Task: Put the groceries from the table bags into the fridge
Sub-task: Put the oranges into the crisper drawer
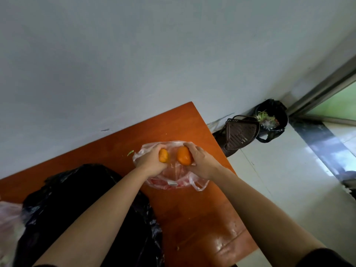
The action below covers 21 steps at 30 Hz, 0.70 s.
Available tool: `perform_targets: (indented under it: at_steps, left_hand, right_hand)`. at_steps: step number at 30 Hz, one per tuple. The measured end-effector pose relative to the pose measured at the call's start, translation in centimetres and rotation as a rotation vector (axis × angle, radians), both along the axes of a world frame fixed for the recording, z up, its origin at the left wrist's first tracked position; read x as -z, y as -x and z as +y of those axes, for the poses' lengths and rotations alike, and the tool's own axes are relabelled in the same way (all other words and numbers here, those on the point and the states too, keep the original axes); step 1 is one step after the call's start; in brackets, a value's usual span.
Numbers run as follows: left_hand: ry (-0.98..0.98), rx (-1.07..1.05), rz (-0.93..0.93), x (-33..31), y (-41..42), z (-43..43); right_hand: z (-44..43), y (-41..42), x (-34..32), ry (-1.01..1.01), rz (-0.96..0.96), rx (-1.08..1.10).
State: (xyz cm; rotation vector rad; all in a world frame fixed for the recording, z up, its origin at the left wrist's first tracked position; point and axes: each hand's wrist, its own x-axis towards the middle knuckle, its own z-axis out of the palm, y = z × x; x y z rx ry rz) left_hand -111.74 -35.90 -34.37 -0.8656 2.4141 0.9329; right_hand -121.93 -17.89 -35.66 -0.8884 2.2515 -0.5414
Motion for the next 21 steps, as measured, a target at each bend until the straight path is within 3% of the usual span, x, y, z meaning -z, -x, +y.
perform_targets:
  at_steps: [6, 14, 21]
  left_hand:
    - [0.133, -0.059, 0.135, -5.5, -2.1, 0.3]
    - [0.123, -0.248, 0.250, -11.8, -6.4, 2.4]
    - [0.157, -0.243, 0.268, -13.6, -10.5, 4.6]
  right_hand:
    - [-0.5, -0.2, -4.6, 0.058, 0.068, -0.101]
    - [0.9, -2.2, -10.1, 0.187, 0.048, -0.154]
    - [3.2, -4.5, -10.9, 0.118, 0.031, -0.170]
